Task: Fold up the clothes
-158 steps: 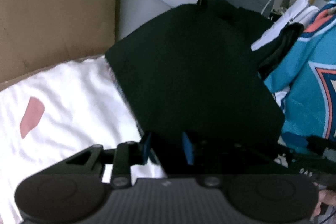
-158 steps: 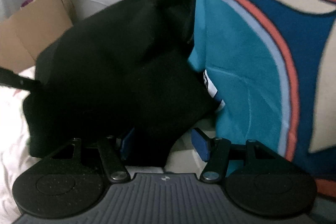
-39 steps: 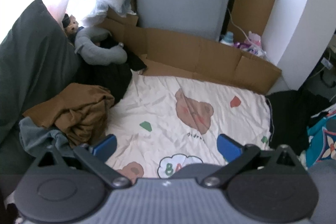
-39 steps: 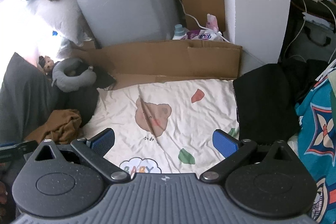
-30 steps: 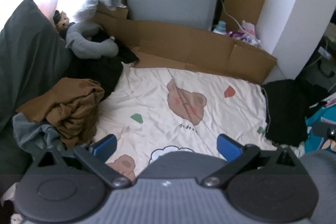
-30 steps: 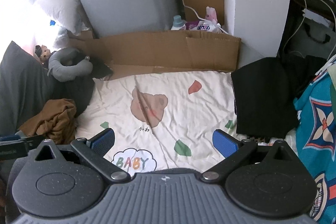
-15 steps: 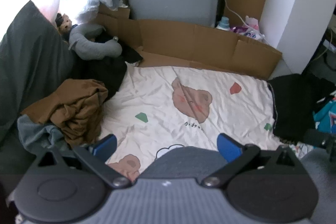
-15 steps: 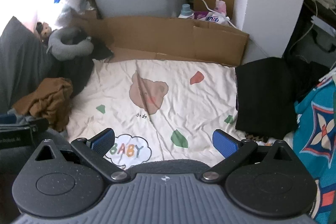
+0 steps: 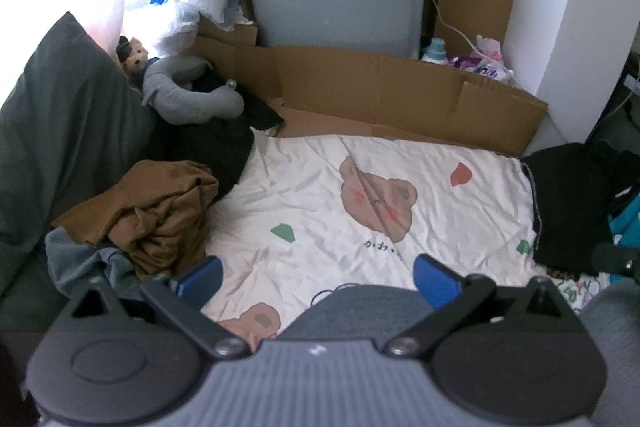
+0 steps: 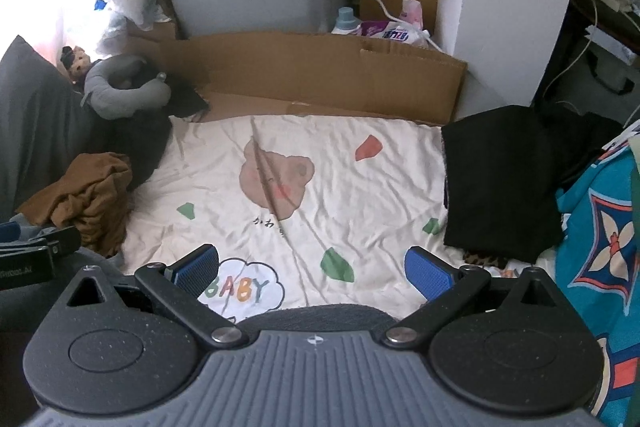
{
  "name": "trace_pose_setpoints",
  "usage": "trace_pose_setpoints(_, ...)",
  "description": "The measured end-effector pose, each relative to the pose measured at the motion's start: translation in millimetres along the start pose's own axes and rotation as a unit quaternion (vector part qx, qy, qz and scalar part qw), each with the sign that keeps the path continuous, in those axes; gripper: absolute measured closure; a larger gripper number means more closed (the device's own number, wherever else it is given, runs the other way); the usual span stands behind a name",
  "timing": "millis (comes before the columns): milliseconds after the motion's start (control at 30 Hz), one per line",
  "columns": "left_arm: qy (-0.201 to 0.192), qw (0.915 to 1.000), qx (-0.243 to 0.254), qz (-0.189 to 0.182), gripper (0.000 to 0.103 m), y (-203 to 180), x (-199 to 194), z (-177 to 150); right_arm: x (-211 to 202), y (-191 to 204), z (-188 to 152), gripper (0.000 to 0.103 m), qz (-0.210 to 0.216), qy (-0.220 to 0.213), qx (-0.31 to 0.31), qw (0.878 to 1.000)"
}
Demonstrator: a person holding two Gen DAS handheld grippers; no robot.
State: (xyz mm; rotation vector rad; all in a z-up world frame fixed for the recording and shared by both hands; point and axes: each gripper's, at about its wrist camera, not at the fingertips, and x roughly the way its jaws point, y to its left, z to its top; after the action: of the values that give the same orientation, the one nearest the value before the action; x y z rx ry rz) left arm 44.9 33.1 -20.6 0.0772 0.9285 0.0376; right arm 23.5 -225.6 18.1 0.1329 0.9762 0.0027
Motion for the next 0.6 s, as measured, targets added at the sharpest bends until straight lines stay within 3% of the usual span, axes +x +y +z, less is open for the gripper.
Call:
trace_pose_setpoints(200,0.016,0.9996,-0.01,-0.023,0.001,4.6,4.6,2.0,1.6,-2.5,0.9,0.001,0.008,0.006,0.005,1.0)
trace_pose_setpoints(600,0.028,0.999,-0.018,-0.032,0.001,2.5,6.6,1.6,2.4,-2.3,1.2,0.001,0.007,0.009,0.002,1.0)
